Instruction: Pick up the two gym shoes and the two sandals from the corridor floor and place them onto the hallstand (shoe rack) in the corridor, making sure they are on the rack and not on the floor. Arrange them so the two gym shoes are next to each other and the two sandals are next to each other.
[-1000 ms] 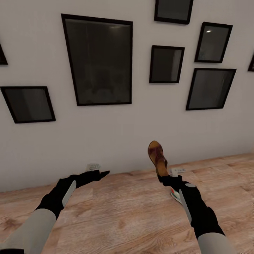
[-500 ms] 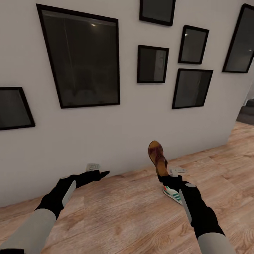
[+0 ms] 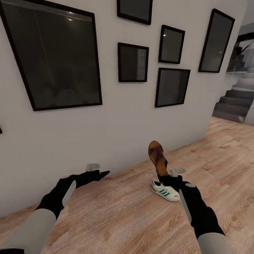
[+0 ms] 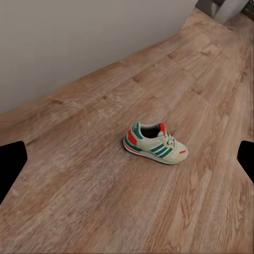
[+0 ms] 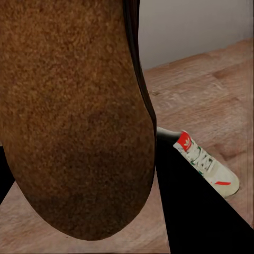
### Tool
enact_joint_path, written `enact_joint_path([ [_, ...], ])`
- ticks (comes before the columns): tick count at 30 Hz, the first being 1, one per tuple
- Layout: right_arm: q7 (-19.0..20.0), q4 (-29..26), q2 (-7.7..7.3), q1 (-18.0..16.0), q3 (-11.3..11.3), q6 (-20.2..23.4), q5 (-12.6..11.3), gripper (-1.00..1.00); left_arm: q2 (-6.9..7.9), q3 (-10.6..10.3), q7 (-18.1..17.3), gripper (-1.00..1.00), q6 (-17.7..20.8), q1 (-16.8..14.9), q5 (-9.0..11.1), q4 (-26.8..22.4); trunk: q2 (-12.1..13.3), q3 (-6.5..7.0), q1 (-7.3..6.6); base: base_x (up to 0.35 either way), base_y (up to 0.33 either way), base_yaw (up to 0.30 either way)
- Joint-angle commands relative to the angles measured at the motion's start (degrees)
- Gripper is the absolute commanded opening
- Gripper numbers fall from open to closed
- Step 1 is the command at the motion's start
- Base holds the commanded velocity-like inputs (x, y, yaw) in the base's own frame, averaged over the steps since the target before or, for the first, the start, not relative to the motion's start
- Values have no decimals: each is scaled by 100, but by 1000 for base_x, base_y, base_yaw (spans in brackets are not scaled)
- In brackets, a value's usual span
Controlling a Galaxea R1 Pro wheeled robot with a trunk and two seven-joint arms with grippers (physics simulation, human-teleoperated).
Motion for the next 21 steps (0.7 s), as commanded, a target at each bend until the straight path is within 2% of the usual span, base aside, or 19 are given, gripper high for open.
enact_joint_path([
  [1, 41, -6, 8, -5, -20, 29, 40, -100, 8, -18, 8, 100, 51, -1, 61, -8, -3, -10, -1, 8, 0, -287],
  [21, 41, -3, 8, -5, -20, 29, 40, -100, 8, -18, 8, 100, 51, -1, 58, -8, -3, -64, -1, 1, 0, -286],
])
